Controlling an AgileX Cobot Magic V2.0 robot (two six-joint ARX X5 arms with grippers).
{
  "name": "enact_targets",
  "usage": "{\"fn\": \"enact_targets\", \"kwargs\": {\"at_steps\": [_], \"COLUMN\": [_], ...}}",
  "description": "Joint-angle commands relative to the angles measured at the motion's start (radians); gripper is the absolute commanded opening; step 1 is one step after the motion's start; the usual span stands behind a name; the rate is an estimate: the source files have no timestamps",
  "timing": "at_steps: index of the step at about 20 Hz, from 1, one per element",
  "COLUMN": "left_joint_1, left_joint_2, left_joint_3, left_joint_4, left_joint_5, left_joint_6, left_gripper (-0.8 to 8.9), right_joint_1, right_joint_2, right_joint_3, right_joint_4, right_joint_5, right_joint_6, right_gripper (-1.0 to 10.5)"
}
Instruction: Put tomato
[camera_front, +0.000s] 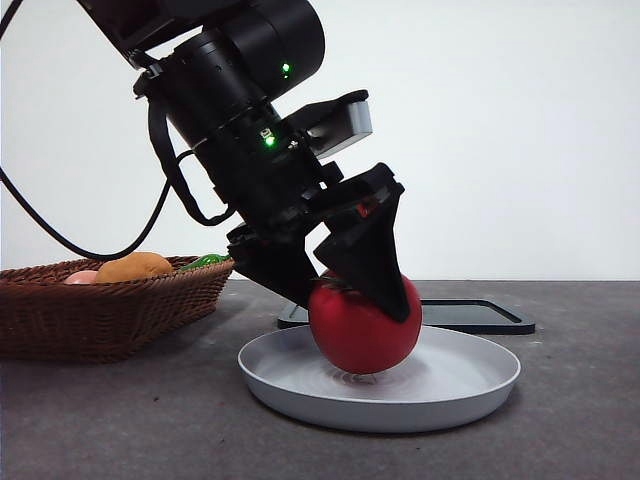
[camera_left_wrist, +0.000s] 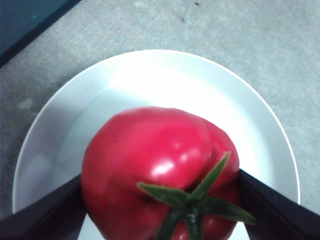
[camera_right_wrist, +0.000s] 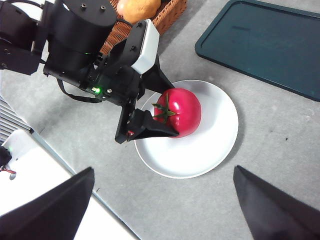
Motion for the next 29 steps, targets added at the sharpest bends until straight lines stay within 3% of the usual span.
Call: {"fn": "enact_targets", "kwargs": {"at_steps": [1, 12, 16, 23, 29], "left_joint_1": [-0.016, -0.036, -0.036, -0.031, 0.029], "left_joint_2": [0.02, 0.026, 0.025, -0.005, -0.152], "left_joint_3": [0.016, 0.016, 0.016, 0.017, 0.017], "left_joint_4": [-0.005, -0.02, -0.021, -0.026, -0.097], "left_joint_5": [0.001, -0.006, -0.006, -0.033, -0.069], "left_joint_6": [0.006, -0.002, -0.002, -0.004, -0.026], "left_gripper": [3.45, 4.45, 5.42, 5.4, 5.4], "right_joint_1": [0.005, 0.005, 0.005, 0.005, 0.005], "right_joint_2": [0.005, 0.005, 0.005, 0.005, 0.005], "right_joint_3": [0.021, 0.021, 0.021, 0.021, 0.021], "right_joint_4": [0.009, 0.008, 0.008, 0.008, 0.009], "right_joint_5": [-0.002, -0.002, -0.002, -0.002, -0.002], "right_joint_6": [-0.008, -0.008, -0.008, -0.008, -0.008], "right_gripper": [4.4, 4.4, 4.4, 4.4, 4.4]}}
